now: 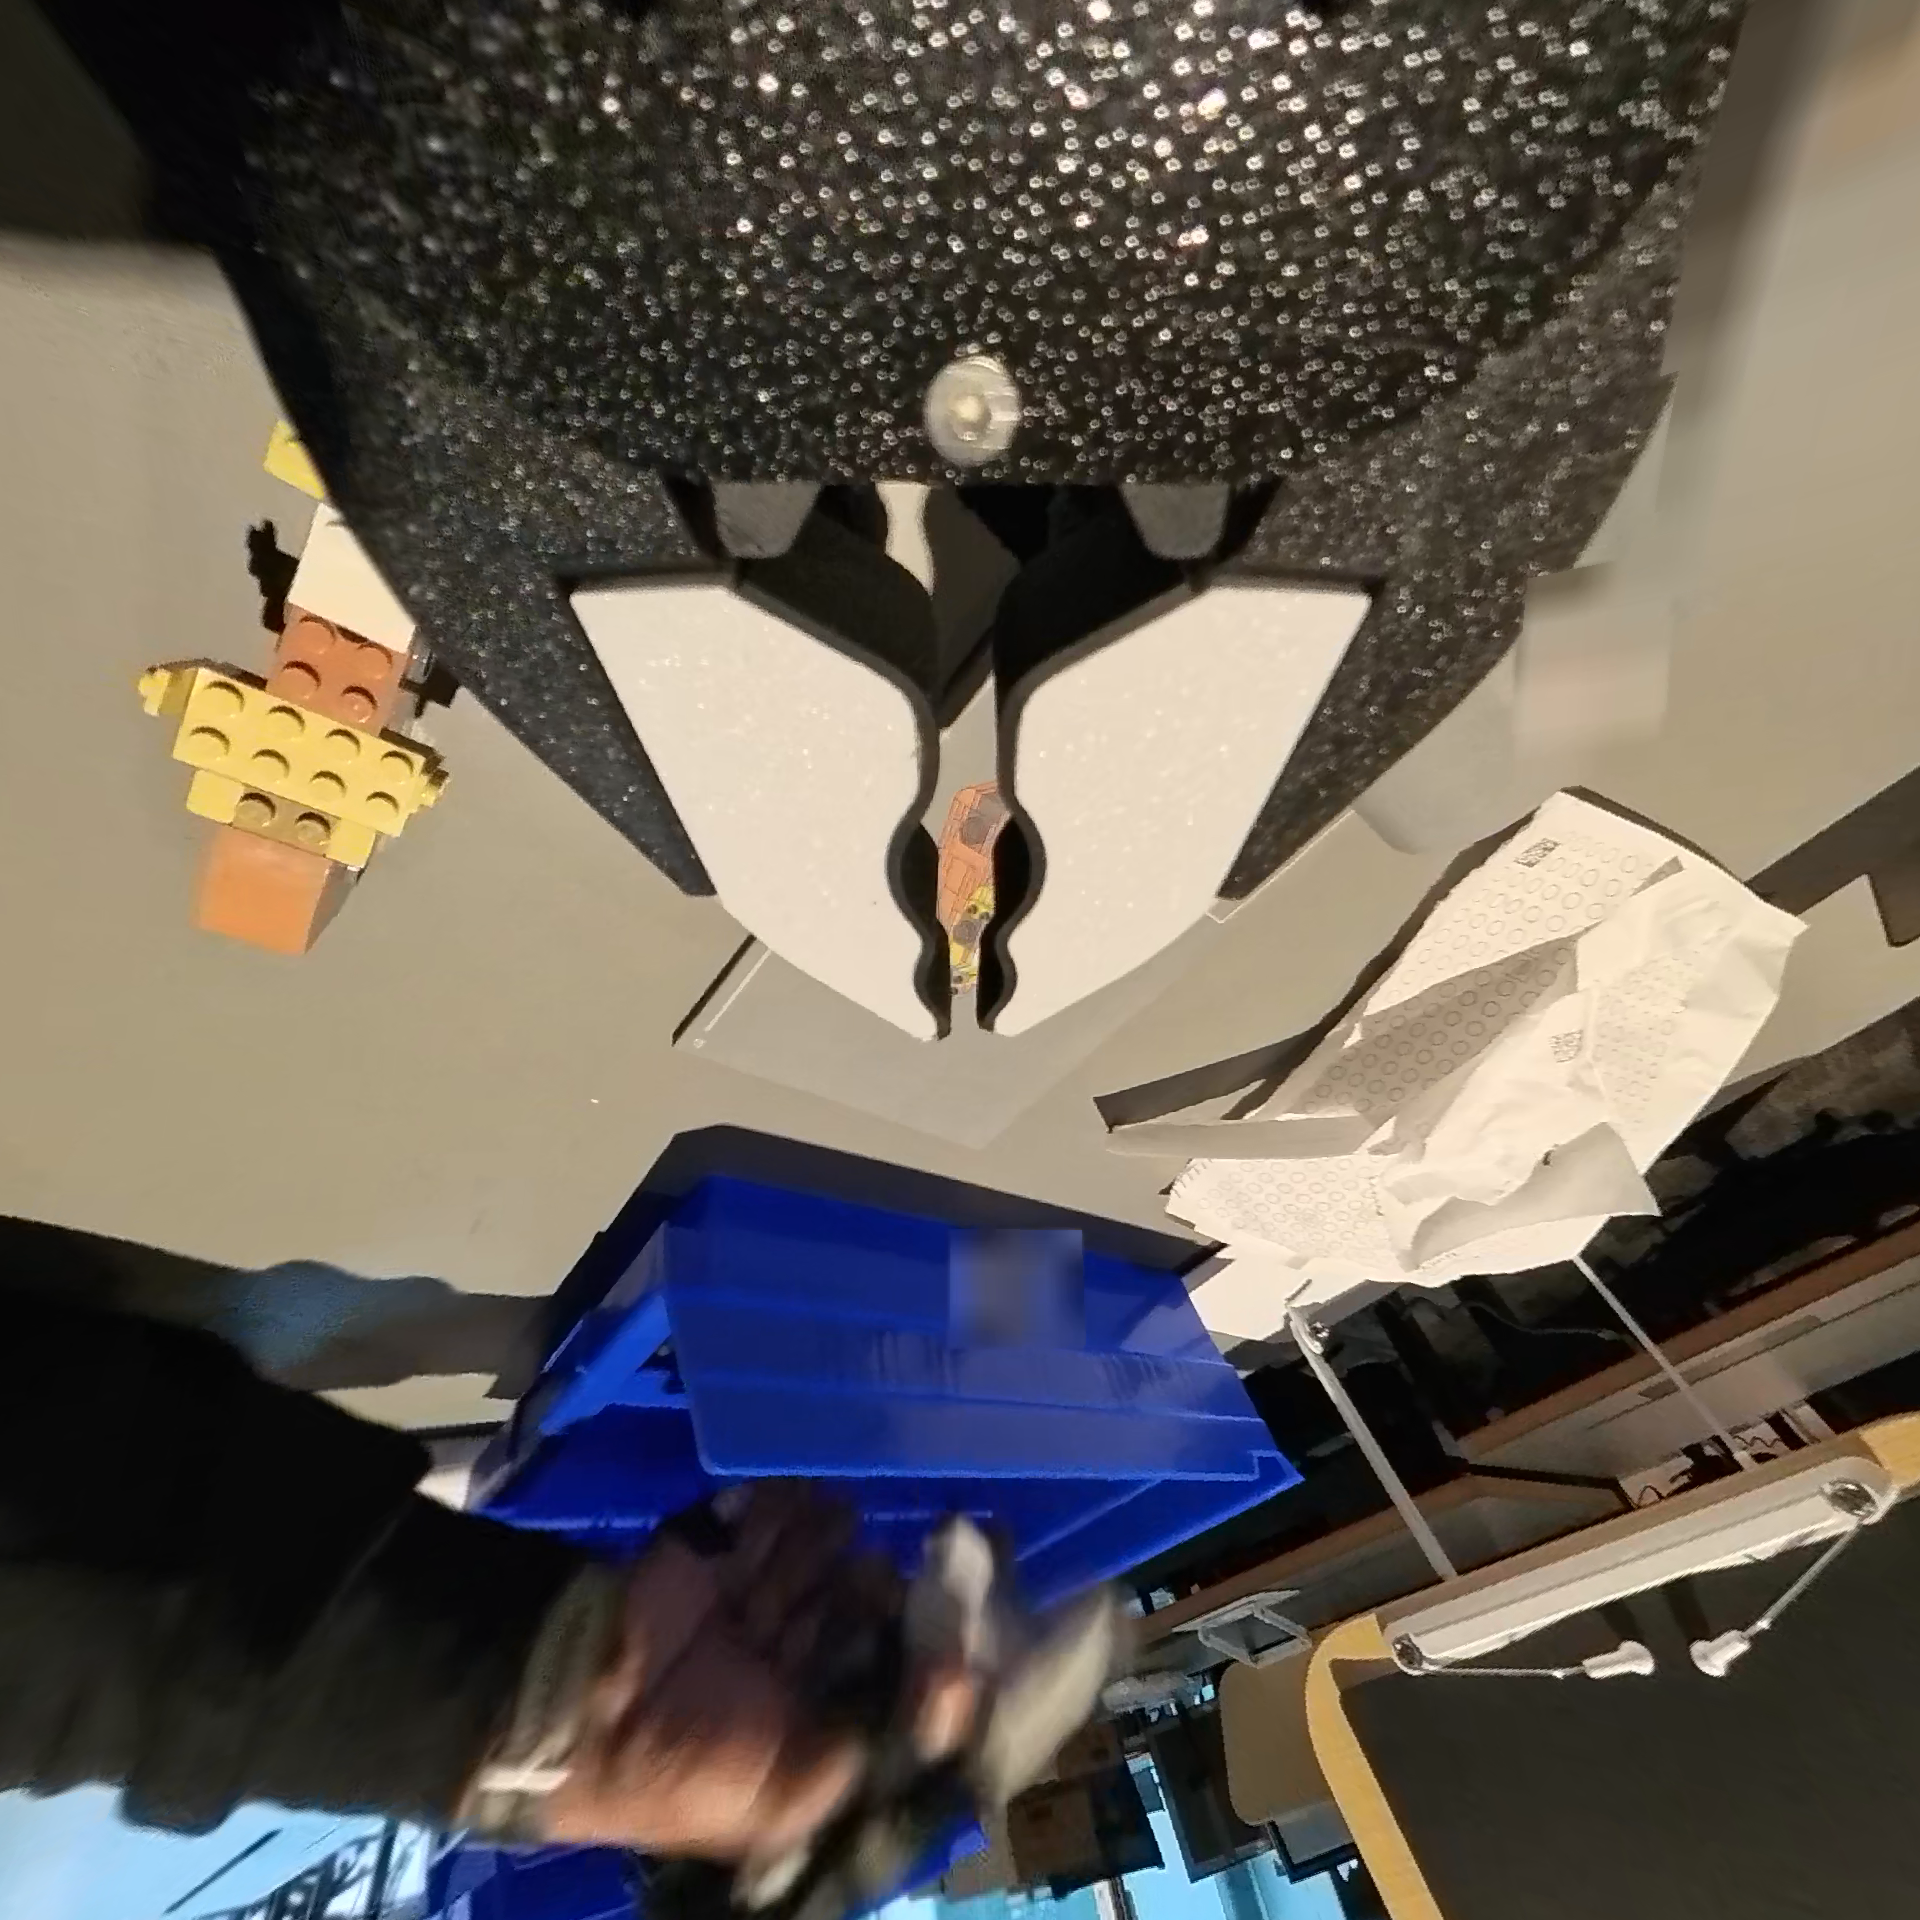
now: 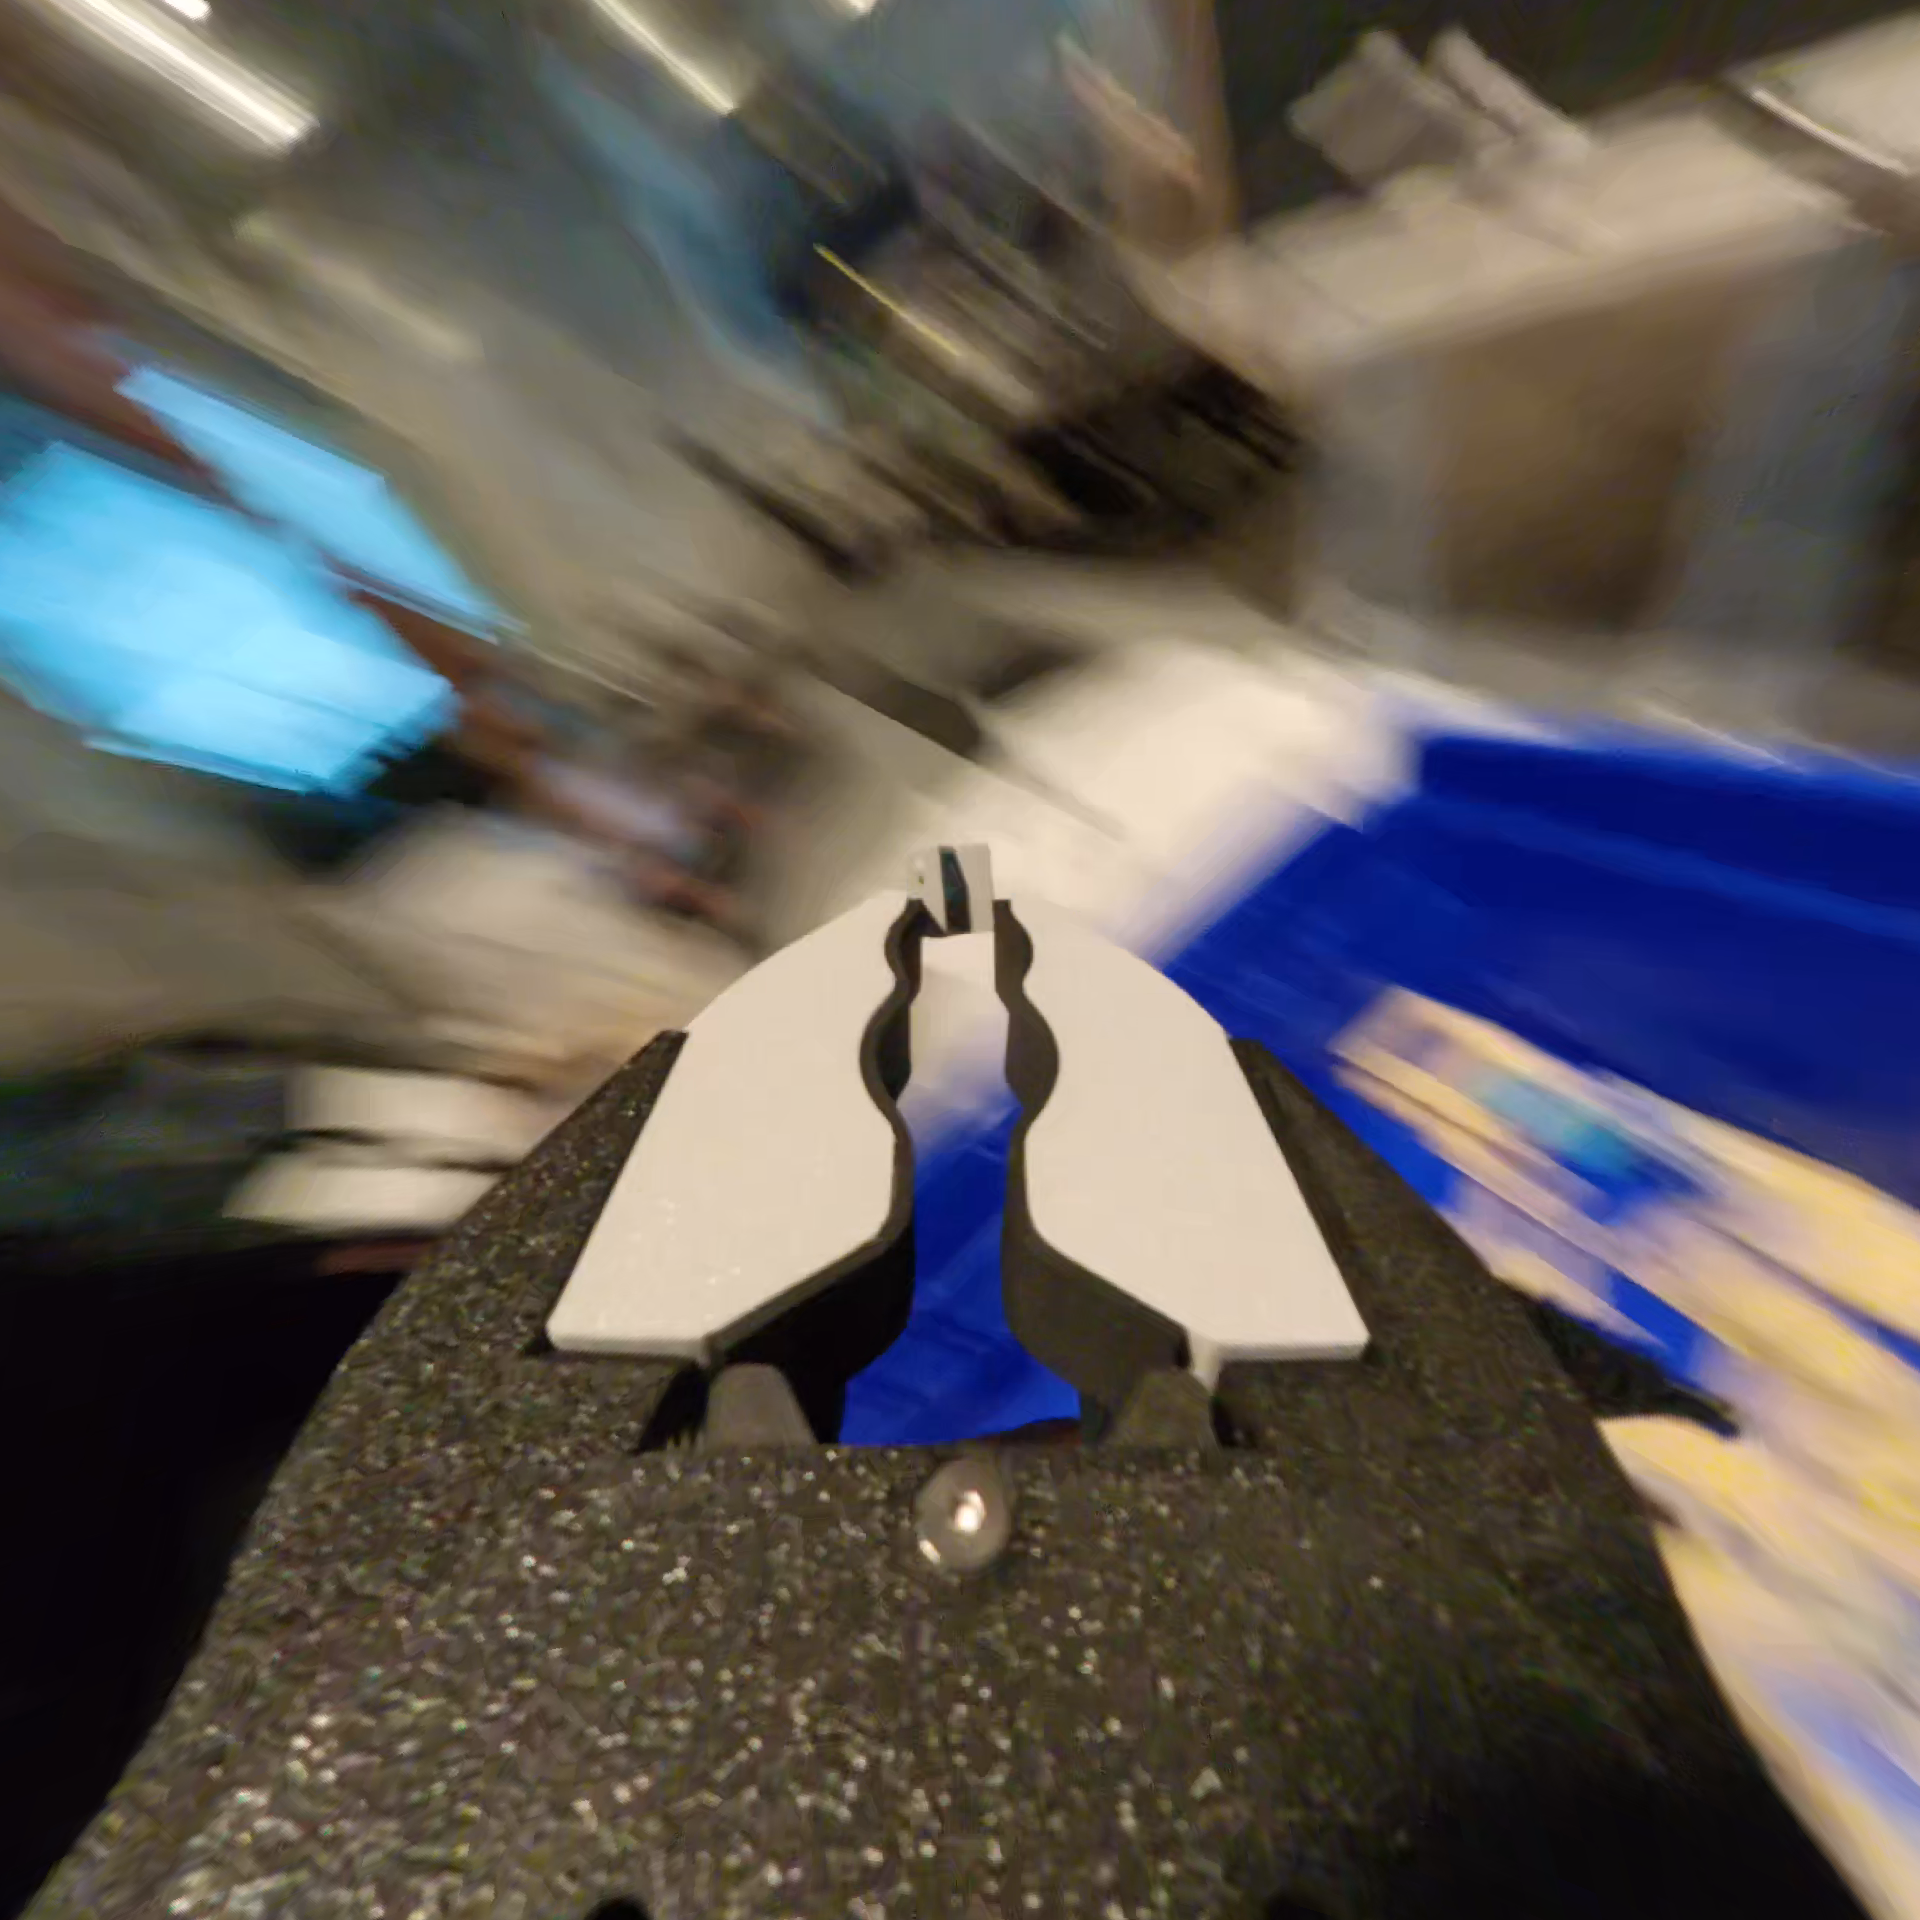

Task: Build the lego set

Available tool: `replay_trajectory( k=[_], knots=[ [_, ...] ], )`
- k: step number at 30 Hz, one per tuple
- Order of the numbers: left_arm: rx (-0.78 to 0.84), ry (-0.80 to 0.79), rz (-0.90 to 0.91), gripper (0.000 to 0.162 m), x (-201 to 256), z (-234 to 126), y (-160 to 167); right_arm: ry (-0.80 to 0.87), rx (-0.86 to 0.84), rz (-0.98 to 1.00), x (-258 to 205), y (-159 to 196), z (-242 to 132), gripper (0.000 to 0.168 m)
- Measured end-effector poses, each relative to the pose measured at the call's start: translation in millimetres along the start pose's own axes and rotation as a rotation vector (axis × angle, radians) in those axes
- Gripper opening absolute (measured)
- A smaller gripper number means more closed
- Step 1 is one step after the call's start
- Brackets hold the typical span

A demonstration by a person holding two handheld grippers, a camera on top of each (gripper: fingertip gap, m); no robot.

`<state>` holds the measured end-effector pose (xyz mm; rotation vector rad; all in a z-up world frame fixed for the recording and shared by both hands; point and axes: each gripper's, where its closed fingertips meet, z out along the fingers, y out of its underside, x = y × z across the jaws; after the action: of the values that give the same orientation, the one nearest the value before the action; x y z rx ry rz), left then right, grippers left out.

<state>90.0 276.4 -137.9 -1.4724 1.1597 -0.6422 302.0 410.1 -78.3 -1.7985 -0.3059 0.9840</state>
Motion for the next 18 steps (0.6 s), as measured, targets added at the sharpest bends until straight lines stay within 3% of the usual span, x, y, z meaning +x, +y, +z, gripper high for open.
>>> replay_trajectory(
  k=[2,3,8,14,16,18],
  knots=[
    [0.003,-0.003,0.006,0.004,0,-1,-1,-0.403,0.228,0.055,-65,-30,-27,0.013],
    [0.004,-0.003,0.011,0.004,1,-1,-2,-0.517,0.315,0.046,-85,-39,-42,0.013],
    [0.002,-0.009,0.048,0.004,4,-1,-4,-0.773,0.456,-0.056,-145,-42,-78,0.013],
    [-0.013,-0.015,0.097,0.004,8,0,-3,-0.79,0.381,-0.114,-181,-19,-74,0.013],
    [-0.022,-0.02,0.116,0.004,8,0,-2,-0.709,0.225,-0.173,-192,11,-64,0.013],
    [-0.025,-0.03,0.136,0.004,7,-1,-3,-0.52,-0.076,-0.326,-193,70,-50,0.013]
  ],
)
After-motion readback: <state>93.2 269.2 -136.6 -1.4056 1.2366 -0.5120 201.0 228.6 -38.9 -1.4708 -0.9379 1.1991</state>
